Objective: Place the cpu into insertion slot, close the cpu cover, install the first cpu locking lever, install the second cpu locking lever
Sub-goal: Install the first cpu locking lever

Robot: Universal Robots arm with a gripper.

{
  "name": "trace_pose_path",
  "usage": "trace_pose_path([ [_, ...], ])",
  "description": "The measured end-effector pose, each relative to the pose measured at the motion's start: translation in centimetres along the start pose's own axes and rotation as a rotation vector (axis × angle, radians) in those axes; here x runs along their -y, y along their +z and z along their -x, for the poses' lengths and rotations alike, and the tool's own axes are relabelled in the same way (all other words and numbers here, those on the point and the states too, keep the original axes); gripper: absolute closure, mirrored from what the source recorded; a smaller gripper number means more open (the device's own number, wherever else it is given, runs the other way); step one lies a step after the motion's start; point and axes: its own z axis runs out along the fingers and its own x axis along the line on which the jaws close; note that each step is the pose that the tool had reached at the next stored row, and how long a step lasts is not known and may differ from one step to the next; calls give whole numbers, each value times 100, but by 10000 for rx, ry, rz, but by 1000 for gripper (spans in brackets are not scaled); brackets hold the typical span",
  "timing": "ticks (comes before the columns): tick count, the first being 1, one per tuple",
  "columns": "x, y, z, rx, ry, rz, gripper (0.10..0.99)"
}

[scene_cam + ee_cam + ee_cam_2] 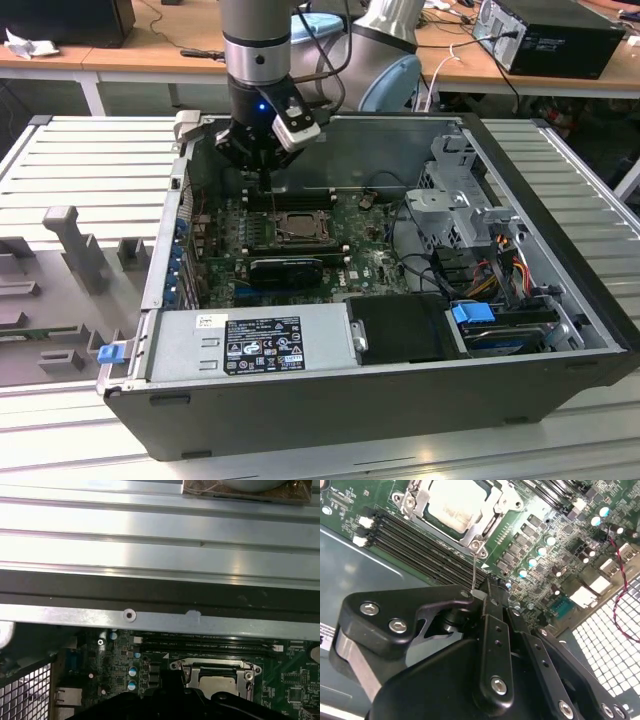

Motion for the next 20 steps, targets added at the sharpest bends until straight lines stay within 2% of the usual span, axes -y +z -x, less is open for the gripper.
trace_pose_path([
  [16,10,3,184,0,-1,0,980],
  [20,16,5,292,0,-1,0,980],
])
